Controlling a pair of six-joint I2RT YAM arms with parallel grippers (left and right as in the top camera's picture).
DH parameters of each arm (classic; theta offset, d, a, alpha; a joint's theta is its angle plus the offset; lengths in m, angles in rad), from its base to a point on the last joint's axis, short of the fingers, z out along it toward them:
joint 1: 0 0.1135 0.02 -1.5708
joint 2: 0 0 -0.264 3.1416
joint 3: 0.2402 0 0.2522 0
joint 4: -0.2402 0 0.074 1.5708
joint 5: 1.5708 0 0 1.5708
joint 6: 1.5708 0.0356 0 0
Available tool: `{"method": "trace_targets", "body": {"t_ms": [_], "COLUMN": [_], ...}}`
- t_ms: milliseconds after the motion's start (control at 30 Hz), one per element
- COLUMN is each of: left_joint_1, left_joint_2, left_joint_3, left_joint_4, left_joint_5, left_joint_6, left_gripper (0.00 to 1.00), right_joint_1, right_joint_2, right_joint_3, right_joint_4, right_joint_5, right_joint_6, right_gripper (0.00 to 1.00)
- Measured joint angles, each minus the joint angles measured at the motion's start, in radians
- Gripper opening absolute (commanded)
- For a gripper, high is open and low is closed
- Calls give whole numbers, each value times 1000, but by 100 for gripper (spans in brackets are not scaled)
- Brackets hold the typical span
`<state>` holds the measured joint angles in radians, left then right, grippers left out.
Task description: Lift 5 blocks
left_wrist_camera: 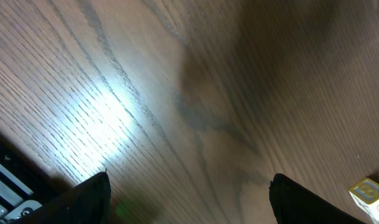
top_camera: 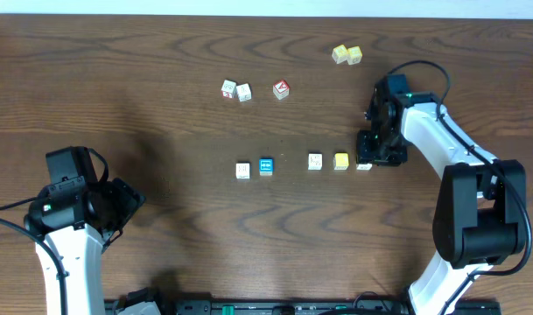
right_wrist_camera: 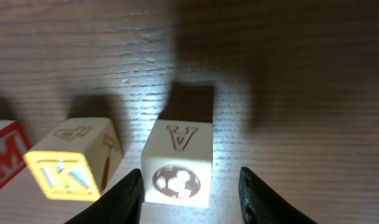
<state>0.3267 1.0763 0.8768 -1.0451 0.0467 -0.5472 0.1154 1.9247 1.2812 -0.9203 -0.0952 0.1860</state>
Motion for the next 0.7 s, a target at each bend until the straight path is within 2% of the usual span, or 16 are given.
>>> {"method": "trace_targets", "body": {"t_ms": [400, 700], "left_joint_1": [0, 0], "left_joint_2": [0, 0], "left_joint_3": [0, 0], "left_joint_4": [0, 0], "left_joint_5": [0, 0], "left_joint_6": [0, 0], "left_gripper": [82, 82], "right_joint_1": [0, 0], "right_joint_2": [0, 0], "right_joint_3": [-24, -24], "right_joint_4": [59, 63], "right_joint_5": [-10, -29], "right_joint_6": [16, 16], "right_gripper": [31, 31]}}
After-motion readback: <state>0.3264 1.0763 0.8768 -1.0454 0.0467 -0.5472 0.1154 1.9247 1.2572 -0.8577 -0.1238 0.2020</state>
